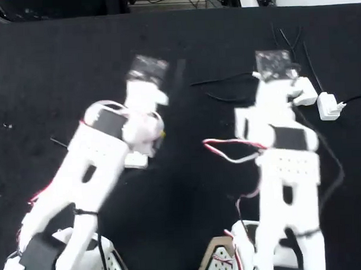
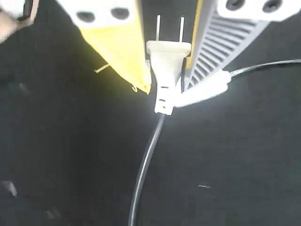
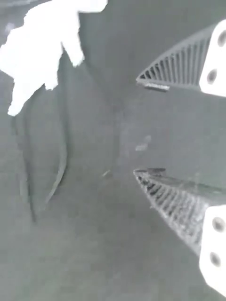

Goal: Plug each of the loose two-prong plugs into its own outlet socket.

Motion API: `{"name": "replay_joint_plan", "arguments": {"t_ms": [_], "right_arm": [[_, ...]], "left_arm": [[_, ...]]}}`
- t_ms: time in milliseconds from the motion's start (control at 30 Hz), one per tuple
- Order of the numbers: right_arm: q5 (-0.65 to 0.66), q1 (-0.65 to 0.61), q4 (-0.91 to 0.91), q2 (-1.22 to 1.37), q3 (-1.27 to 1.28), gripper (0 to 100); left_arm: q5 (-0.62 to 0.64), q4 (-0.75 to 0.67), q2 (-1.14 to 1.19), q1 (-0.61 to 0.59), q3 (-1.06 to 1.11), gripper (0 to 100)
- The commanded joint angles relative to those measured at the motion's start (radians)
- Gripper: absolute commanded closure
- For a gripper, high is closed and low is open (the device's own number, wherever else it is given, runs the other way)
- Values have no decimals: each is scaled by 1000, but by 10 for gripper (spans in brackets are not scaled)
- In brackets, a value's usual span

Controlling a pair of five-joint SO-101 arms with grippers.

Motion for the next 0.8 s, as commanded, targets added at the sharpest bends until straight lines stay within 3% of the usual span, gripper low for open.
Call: {"name": "replay_joint_plan", "arguments": {"t_ms": [0, 133, 300, 500, 667, 767], "right_arm": [[107, 124, 97, -133, 22, 733], [166, 207, 97, -266, 157, 733], [203, 224, 101, -441, 283, 733], [198, 226, 104, -542, 357, 733], [198, 226, 104, -542, 358, 733], [199, 226, 104, -542, 355, 733]], "left_arm": [[-29, -84, -11, 148, 70, 970], [-31, -187, 37, 248, 163, 967], [-57, -262, 55, 344, 243, 952], [-75, -224, 55, 346, 278, 769], [-106, -144, 52, 314, 275, 780], [-112, -127, 52, 232, 275, 795]]}}
